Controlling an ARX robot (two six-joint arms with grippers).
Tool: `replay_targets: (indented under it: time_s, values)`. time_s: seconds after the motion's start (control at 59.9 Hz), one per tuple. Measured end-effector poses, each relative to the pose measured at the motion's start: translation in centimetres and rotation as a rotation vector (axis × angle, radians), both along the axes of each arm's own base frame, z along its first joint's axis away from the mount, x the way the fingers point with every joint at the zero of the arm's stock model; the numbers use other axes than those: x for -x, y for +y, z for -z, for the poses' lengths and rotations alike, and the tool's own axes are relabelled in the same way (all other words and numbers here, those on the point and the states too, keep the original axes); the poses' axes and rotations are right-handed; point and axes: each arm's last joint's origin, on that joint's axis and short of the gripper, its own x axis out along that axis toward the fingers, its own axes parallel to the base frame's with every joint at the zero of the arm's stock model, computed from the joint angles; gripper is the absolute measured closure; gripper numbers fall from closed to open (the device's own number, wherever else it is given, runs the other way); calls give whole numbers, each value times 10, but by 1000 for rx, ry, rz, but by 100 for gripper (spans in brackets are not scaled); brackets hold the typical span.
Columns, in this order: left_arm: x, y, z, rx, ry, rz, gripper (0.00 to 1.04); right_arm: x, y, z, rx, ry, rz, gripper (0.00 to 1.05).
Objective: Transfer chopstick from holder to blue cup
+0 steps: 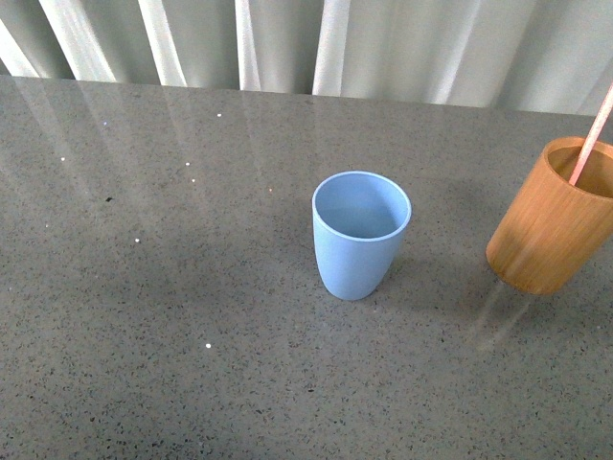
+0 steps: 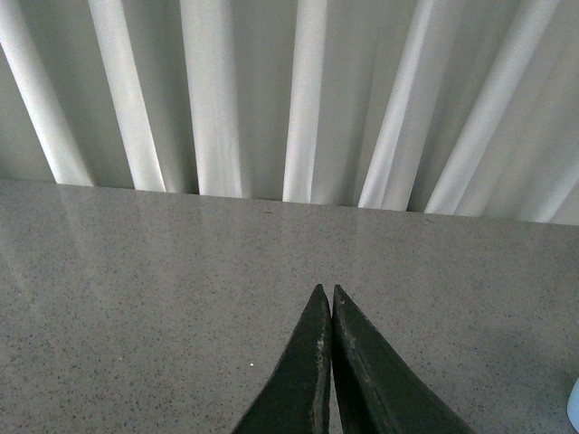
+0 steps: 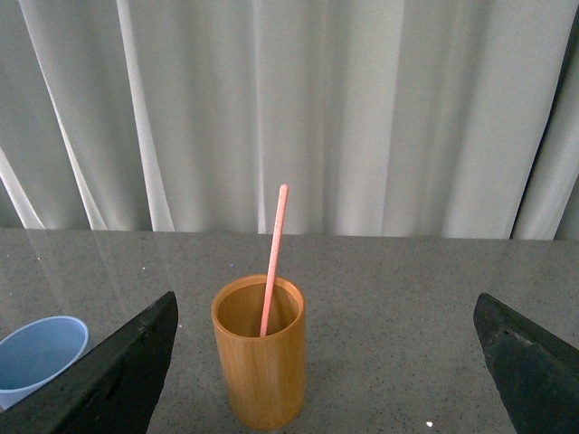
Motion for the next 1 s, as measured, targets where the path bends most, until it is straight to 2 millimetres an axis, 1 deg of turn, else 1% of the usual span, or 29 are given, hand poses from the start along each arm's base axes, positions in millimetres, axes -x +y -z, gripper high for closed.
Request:
replay_targets:
  time_s: [0.2,0.267,0.417,0.501,0.567,1.001]
  values:
    - [10,-11,4,0,-1,-3,101,0,0,0,0,0,0,10]
    - [12,-14,9,-2,-15,2,101,0,0,0,0,0,0,10]
    - [16,-19,7,-3,-21,0,101,0,0,0,0,0,0,10]
    - [19,-25,7,-2,-24,-22,101,0,0,0,0,0,0,10]
    - [22,-30,6,-1,-32,3,101,0,0,0,0,0,0,10]
    - [34,-31,6,-1,-31,6,101,0,0,0,0,0,0,10]
